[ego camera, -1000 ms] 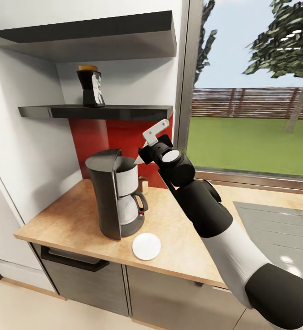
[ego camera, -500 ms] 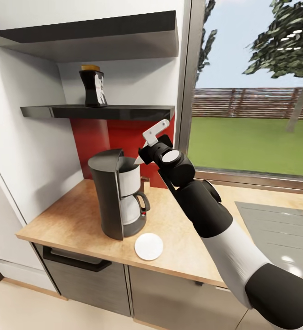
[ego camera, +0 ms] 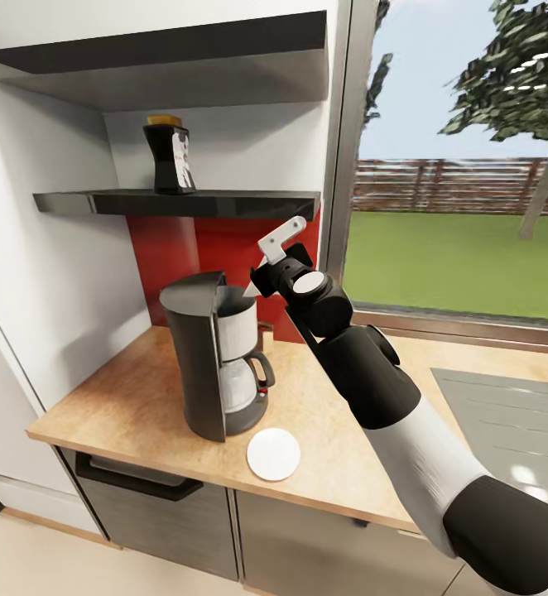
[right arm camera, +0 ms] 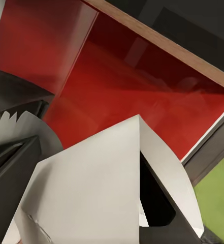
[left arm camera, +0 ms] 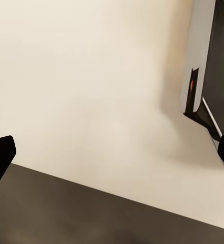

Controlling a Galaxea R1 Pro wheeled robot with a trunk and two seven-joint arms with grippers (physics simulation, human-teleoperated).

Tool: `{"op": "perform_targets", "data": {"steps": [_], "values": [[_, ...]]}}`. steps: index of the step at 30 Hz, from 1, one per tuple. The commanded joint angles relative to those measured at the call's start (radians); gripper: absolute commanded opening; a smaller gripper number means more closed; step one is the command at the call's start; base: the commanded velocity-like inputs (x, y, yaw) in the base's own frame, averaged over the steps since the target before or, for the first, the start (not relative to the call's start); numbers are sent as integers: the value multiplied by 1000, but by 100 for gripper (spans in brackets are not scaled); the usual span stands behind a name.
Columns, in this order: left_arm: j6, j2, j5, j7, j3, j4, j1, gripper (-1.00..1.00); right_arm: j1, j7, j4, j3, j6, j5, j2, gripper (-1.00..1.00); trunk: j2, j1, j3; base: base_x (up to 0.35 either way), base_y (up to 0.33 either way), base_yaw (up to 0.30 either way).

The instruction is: Set up a coffee station on the kitchen countertop: keep the coffee maker on the countertop, move the bottle of coffee from the kitchen shelf to the counter next to the coffee maker, place a paper coffee filter on top of the coffee maker, put the saucer next to the coffee maker with the coffee cup on the saucer, and place the electric kettle next to the coffee maker.

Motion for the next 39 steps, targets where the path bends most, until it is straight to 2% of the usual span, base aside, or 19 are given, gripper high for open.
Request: {"op": "perform_targets", "data": {"steps": [1,13,32,39], "values": [[-6,0,1,2,-2,2,0,100,-1,5,-1,1,5,8,0,-100,-2,1,-2,5,3,0],[-6,1,1,2,-2,2,-1,100,-1,5,0,1,5,7,0,-100,-2,1,-2,11,9,0],[-6,1,1,2,-2,2,-1,100,1,5,5,1,5,7,0,-100,-2,1,-2,80,133,0],[-6,1,1,3,-2,2,1,100,17,5,14,1,4,7,0,-100,-2,1,-2,11,26,0]]}}
